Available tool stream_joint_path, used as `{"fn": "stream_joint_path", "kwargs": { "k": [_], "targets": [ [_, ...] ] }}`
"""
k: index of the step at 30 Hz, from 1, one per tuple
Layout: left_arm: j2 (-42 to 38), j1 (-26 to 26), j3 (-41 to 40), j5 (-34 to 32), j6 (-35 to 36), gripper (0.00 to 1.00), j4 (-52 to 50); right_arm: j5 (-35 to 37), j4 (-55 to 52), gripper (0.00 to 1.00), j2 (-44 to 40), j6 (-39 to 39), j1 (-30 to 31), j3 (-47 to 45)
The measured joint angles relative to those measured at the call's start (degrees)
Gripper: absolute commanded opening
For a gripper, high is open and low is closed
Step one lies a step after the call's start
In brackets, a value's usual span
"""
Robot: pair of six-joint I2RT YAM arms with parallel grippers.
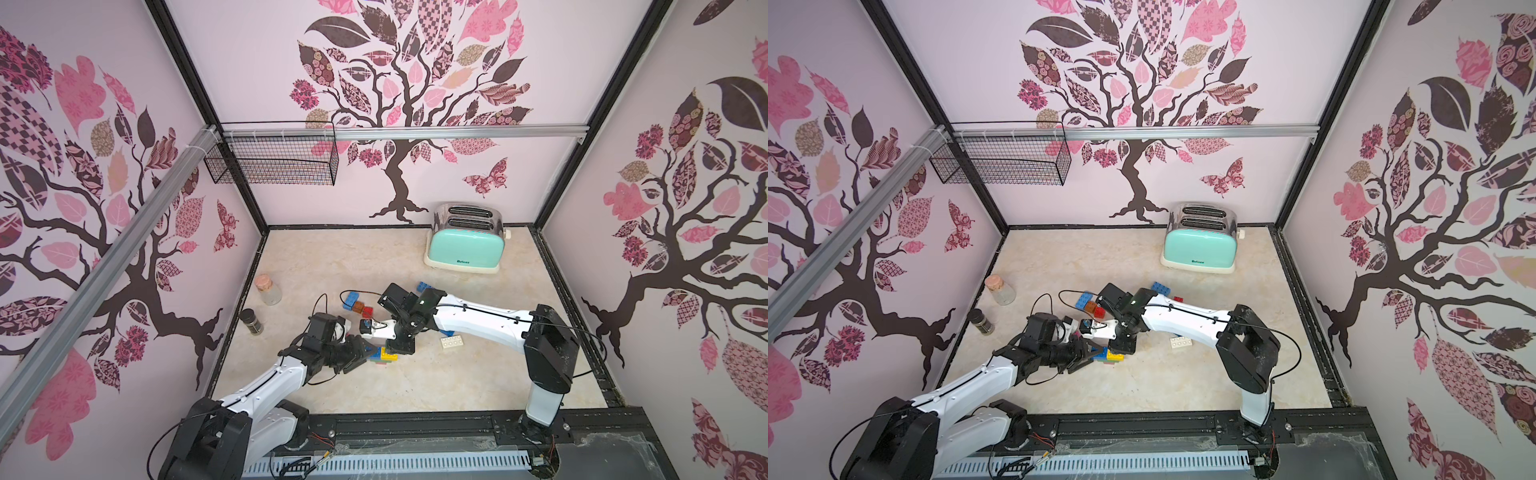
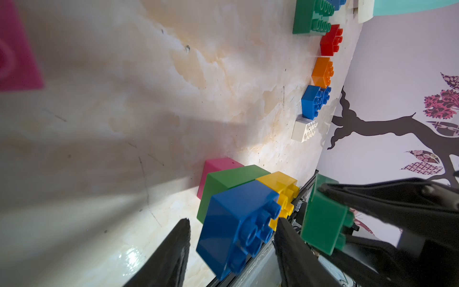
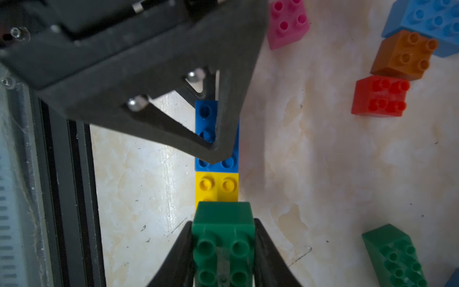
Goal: Assemble a heart with lego
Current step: Assemble the lego brick with the lego brick.
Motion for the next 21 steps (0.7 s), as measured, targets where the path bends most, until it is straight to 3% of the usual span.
{"fn": "stream_joint_path", "kwargs": {
  "k": [21],
  "targets": [
    [0.3,-0.9,-0.6,-1.4,-0.1,0.49,1.6,-0.4,-2.1,0.32,3.5,-0.7,0.7,3.4]
  ]
}}
